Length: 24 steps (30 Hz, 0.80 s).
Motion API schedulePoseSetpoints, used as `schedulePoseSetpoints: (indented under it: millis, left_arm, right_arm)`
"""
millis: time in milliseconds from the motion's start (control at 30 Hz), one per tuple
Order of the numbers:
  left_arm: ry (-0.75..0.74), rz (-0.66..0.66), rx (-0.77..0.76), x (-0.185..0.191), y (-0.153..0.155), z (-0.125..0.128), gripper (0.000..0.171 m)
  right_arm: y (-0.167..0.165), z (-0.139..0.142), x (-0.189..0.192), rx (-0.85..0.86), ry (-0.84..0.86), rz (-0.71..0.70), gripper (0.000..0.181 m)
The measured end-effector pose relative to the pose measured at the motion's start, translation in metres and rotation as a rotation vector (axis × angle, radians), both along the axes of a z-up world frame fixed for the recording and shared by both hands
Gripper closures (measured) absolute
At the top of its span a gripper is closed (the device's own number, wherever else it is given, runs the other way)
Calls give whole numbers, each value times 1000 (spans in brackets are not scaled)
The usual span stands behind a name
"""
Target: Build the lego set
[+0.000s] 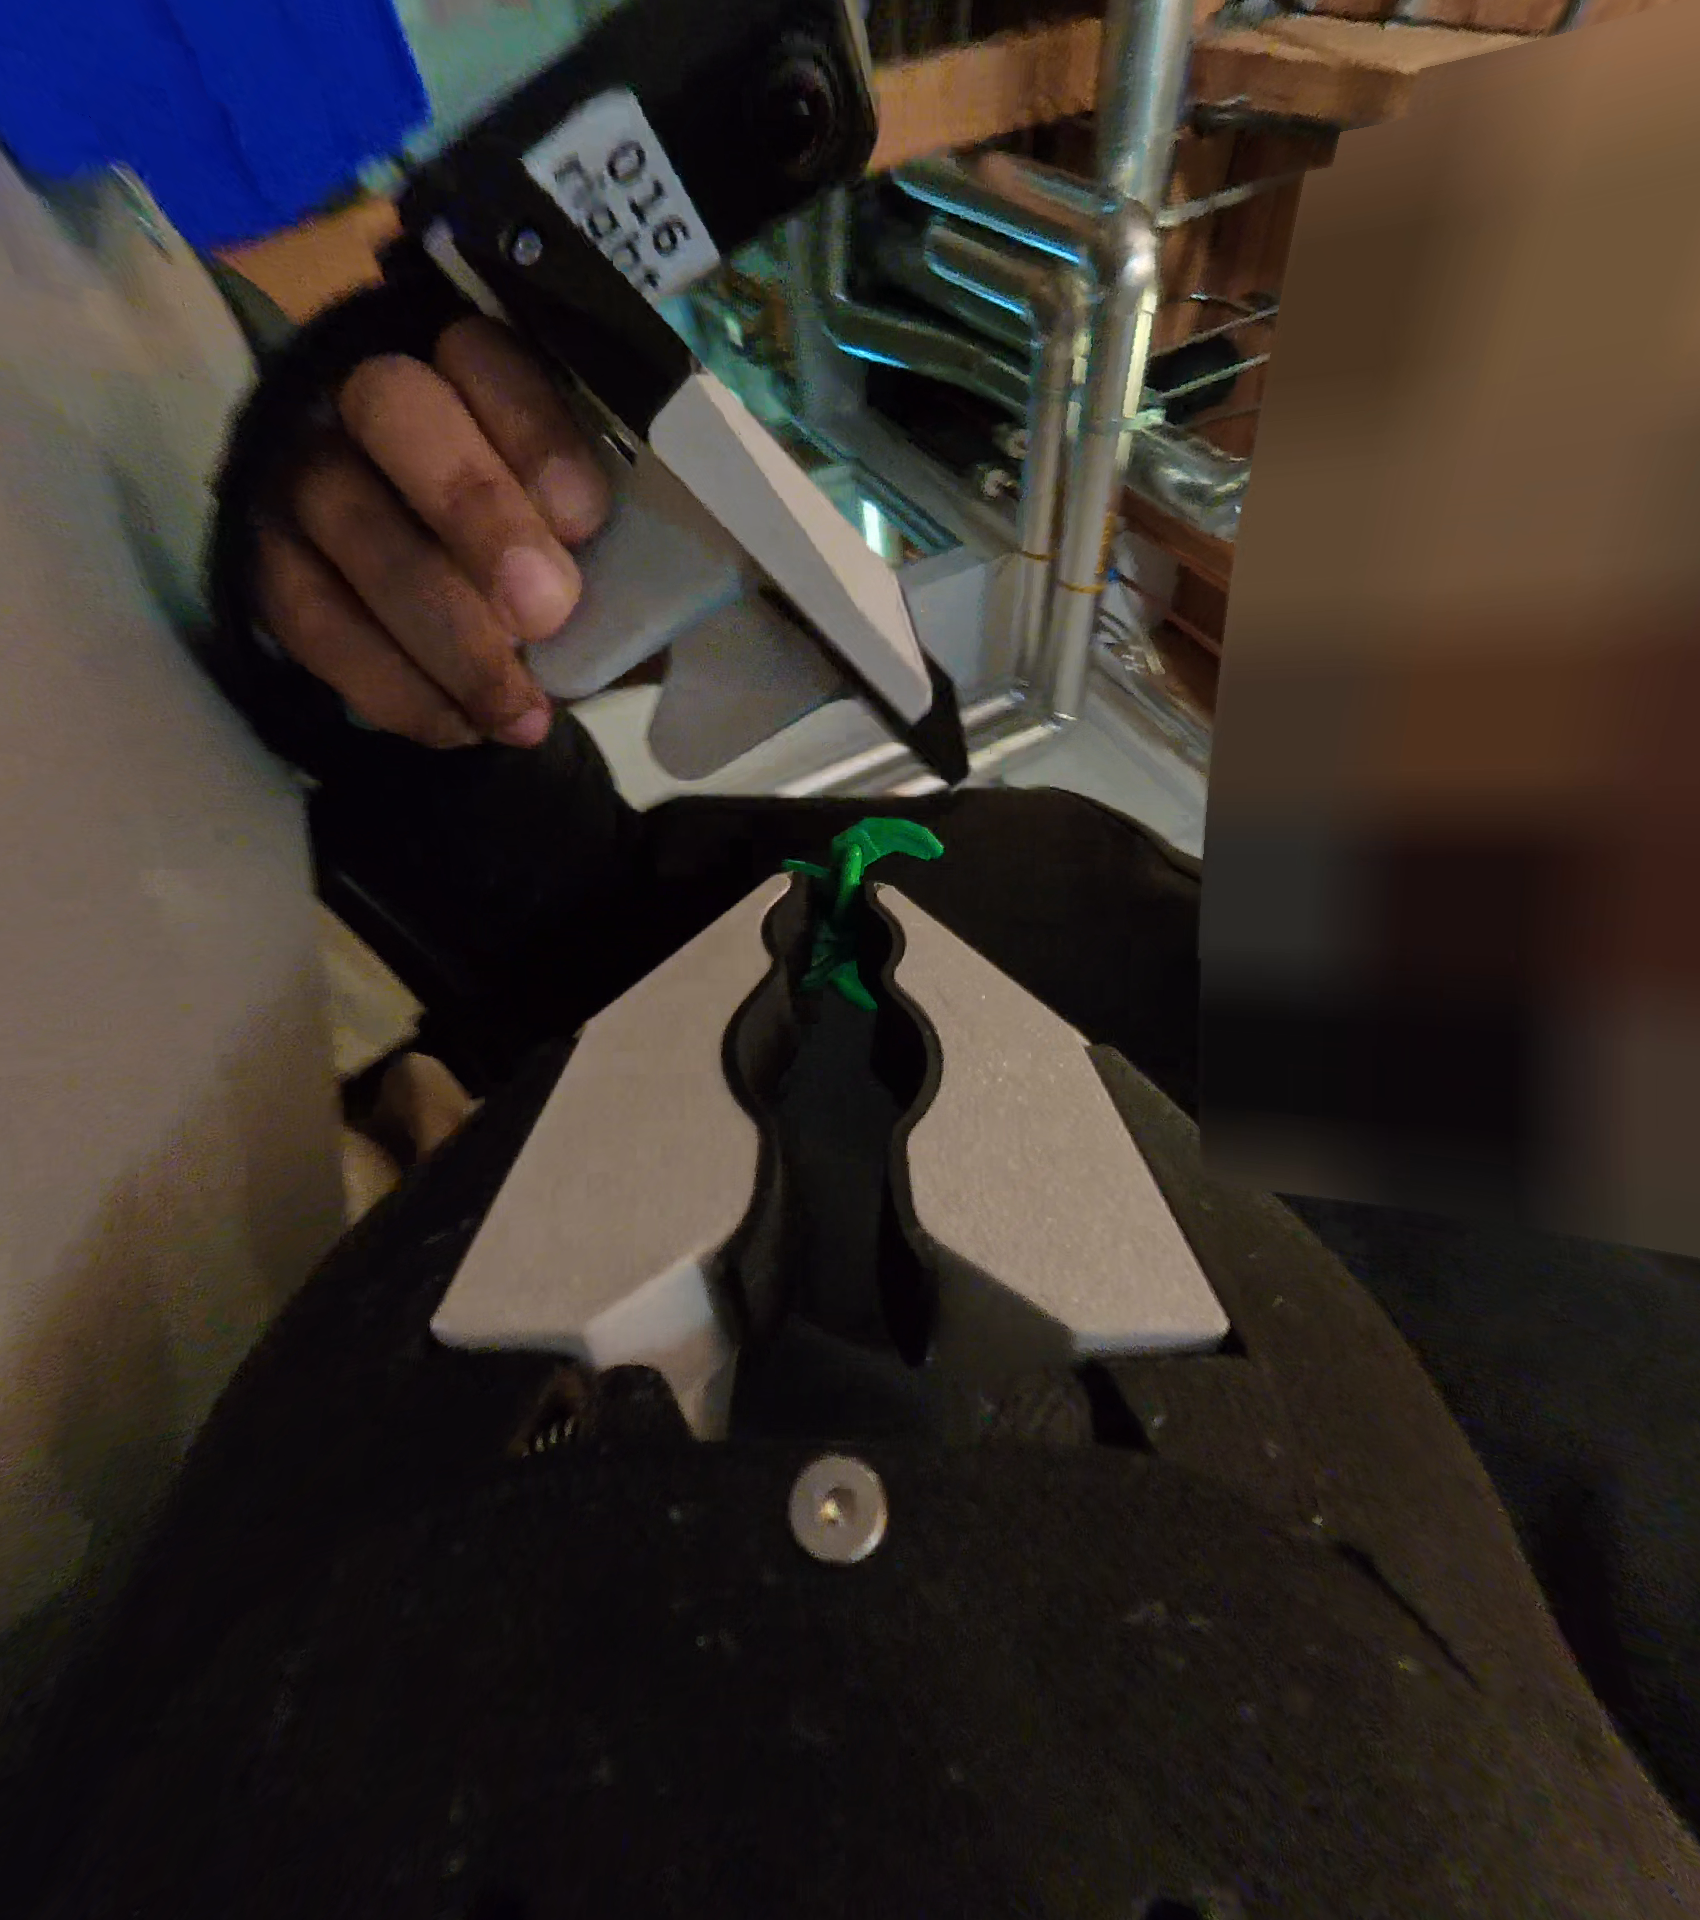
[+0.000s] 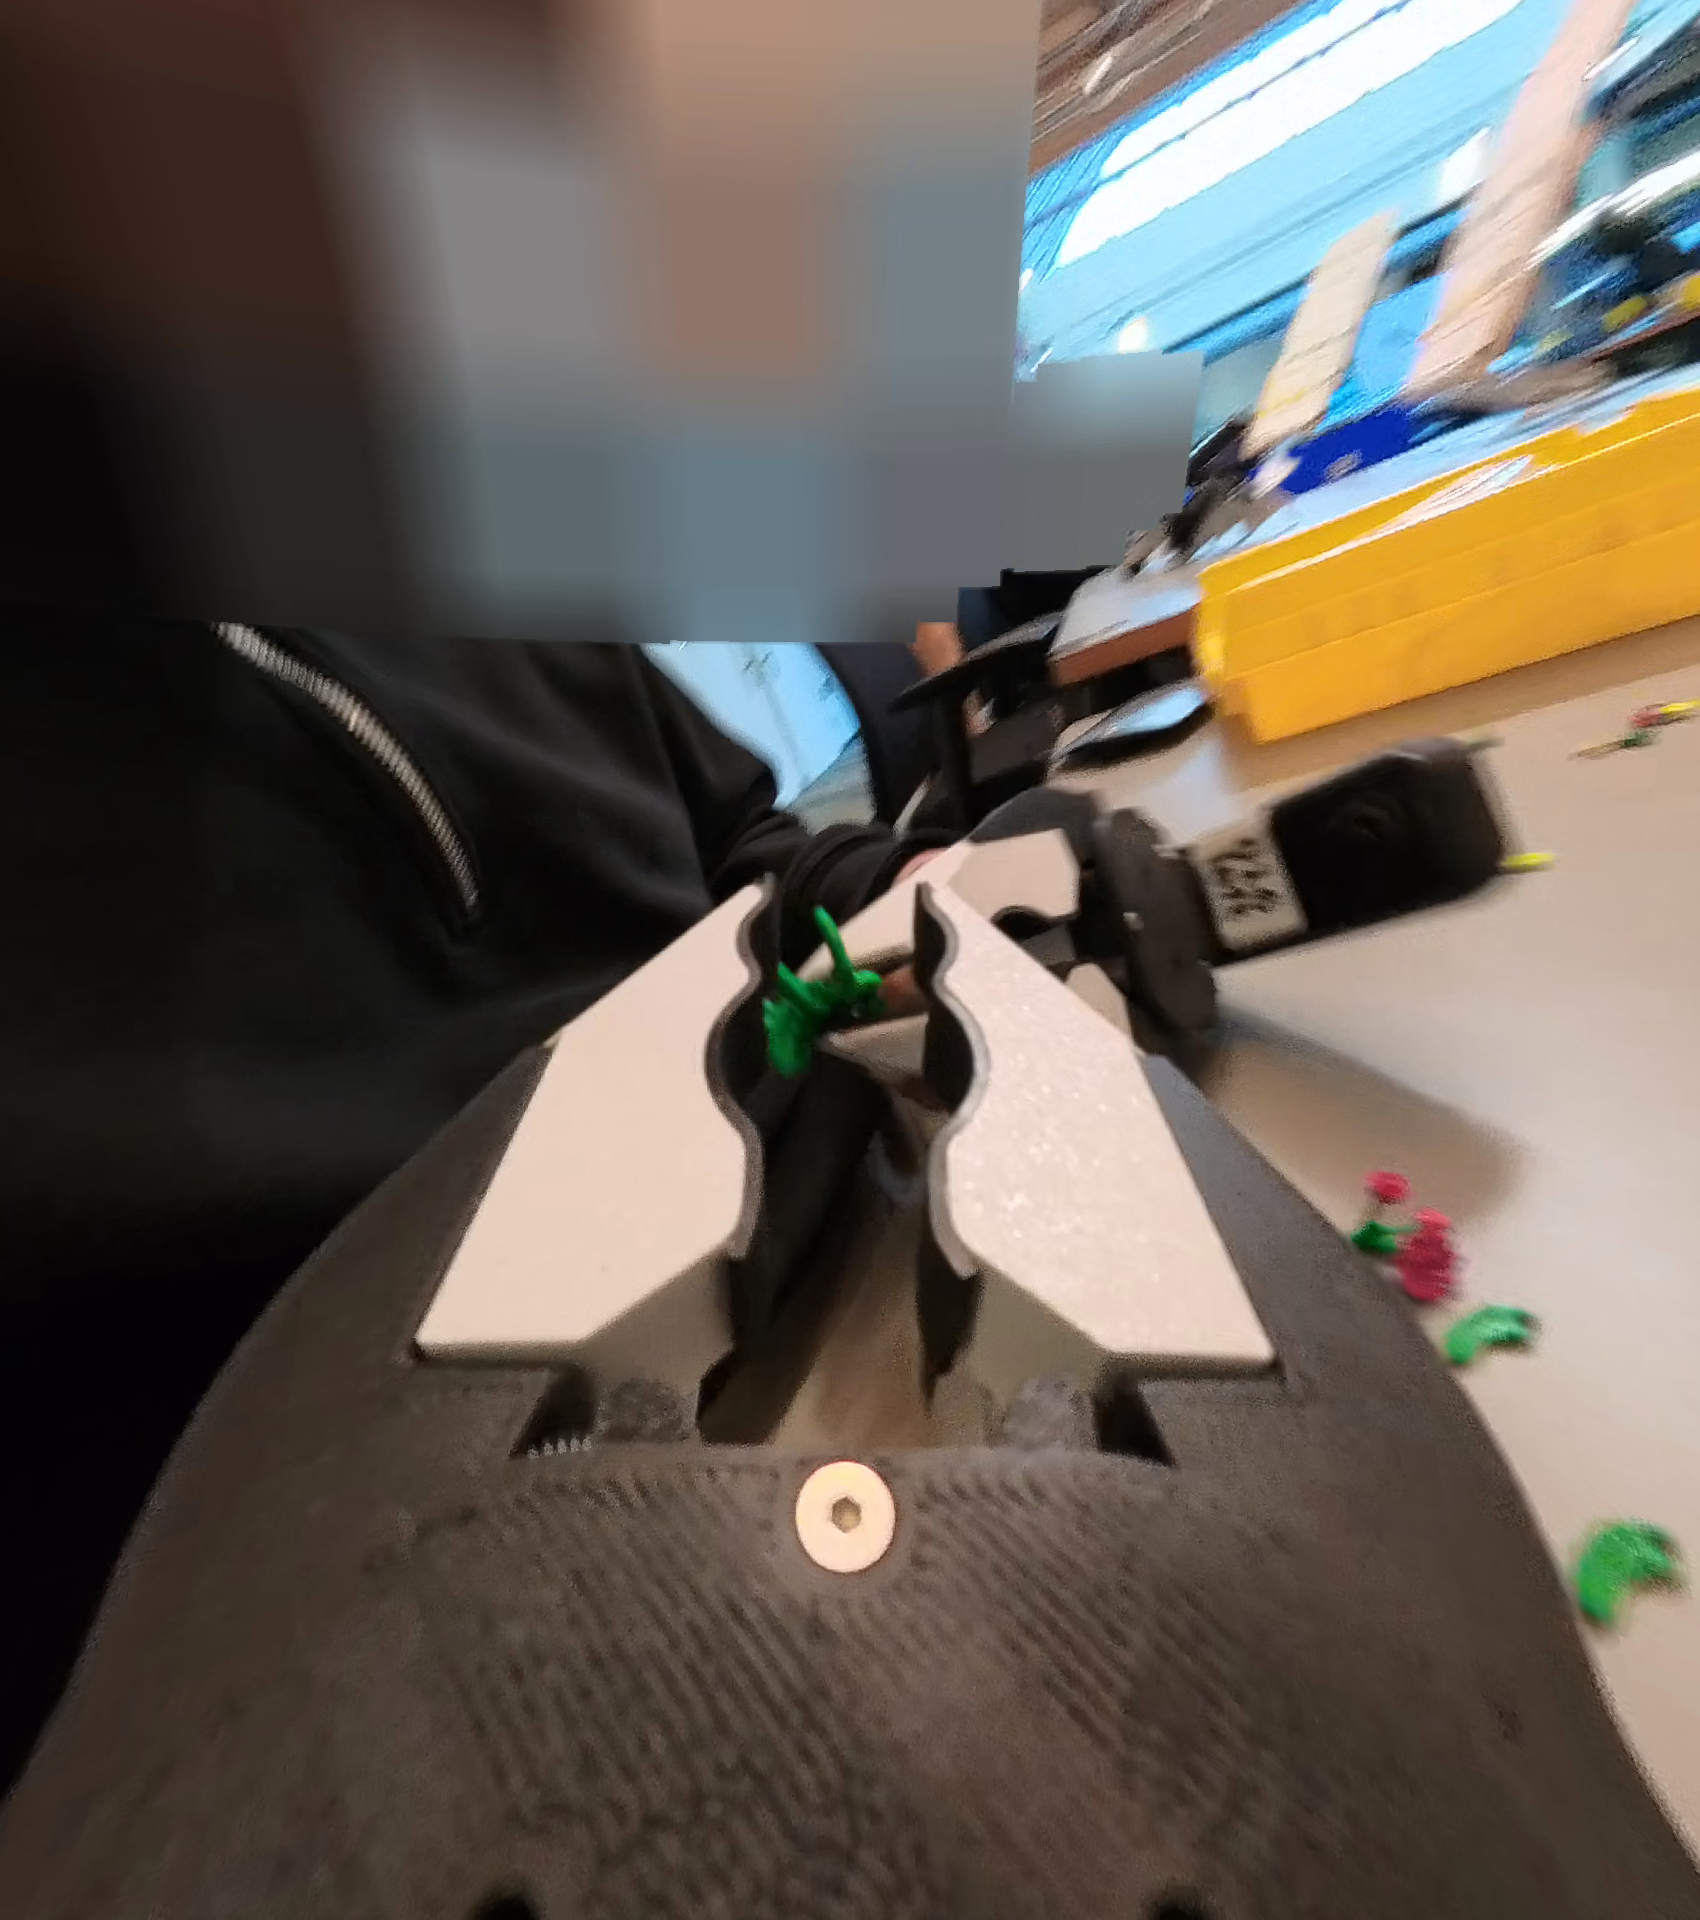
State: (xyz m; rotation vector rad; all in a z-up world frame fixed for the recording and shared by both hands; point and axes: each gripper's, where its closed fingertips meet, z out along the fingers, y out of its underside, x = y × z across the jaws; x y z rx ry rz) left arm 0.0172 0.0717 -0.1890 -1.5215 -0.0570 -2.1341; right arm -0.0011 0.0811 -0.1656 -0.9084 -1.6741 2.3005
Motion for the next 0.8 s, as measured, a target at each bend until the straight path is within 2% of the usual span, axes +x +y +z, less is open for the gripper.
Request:
schedulePoseSetpoints:
  millis: [67,133,267,333,400,567,800]
  left_arm:
    - [142,131,36,-12,11,-9,166]
    - [348,303,100,-30,23,-18,167]
    - [808,631,264,-71,37,-23,166]
    - [981,709,347,-79,38,-23,166]
    - [1090,732,410,-79,37,-24,166]
    - [1237,713,574,-62,32,-26,166]
    - [1436,682,704,-54,30,-35,166]
  right_arm:
    - [18,7,-4,-32,4,-100,154]
    - [31,6,-12,38,-4,-242,150]
    - [35,-15,-34,490,84,-607,145]
    - [31,-16,-41,631,175,-763,146]
    - [26,-18,-43,748,250,-848,153]
    - [20,-44,-47,1048,272,-833,155]
    - [9,-48,-39,1074,299,-754,170]
